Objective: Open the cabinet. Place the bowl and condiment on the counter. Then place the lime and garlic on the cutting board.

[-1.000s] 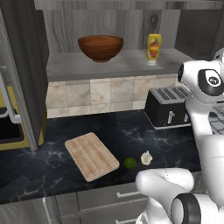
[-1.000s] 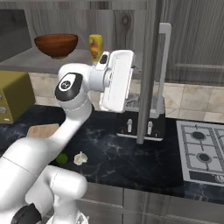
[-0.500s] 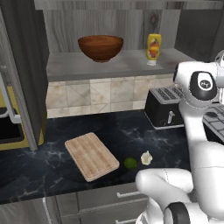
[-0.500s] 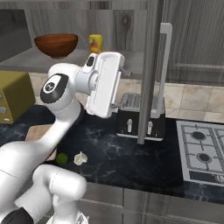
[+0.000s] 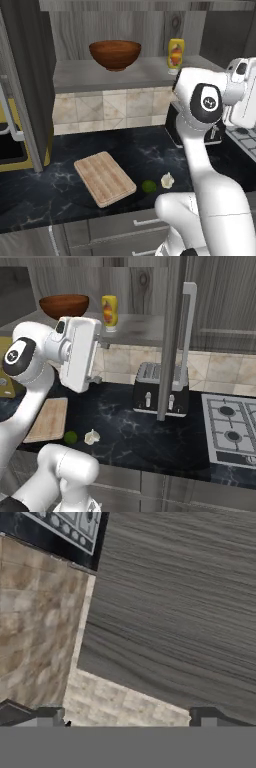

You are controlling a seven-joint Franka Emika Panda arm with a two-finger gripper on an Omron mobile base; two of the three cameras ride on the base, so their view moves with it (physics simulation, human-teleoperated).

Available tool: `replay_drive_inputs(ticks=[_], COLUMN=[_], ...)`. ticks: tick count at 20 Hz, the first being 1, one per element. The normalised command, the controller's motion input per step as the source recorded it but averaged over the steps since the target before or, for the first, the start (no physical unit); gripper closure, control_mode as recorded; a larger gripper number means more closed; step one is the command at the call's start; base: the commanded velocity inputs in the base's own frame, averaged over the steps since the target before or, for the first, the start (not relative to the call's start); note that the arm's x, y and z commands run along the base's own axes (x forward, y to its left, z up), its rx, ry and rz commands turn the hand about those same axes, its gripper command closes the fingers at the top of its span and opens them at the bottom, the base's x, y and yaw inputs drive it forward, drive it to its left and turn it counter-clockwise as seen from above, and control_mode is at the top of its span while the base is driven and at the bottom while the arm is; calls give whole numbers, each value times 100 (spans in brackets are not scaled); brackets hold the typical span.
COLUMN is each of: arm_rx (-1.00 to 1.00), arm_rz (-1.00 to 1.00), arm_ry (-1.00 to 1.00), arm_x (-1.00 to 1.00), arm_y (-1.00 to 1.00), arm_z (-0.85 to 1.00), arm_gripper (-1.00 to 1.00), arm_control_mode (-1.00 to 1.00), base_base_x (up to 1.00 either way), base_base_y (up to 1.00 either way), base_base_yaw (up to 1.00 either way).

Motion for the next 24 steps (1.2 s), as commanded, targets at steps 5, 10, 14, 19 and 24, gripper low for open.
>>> replay_drive_inputs(ticks=[5,10,14,19,24], arm_rx=[33,39,40,31,27], arm_rz=[13,21,21,18,20], arm_ry=[-15,-14,-6,-4,-9], arm_x=[5,19,19,5,8], arm_y=[55,37,22,12,15], arm_z=[0,0,0,-1,0], arm_gripper=[-100,-100,-100,-100,-100], arm_control_mode=[-100,-100,-100,-100,-100], base_base_x=[0,0,0,0,0], base_base_y=[0,0,0,0,0], base_base_yaw=[0,0,0,0,0])
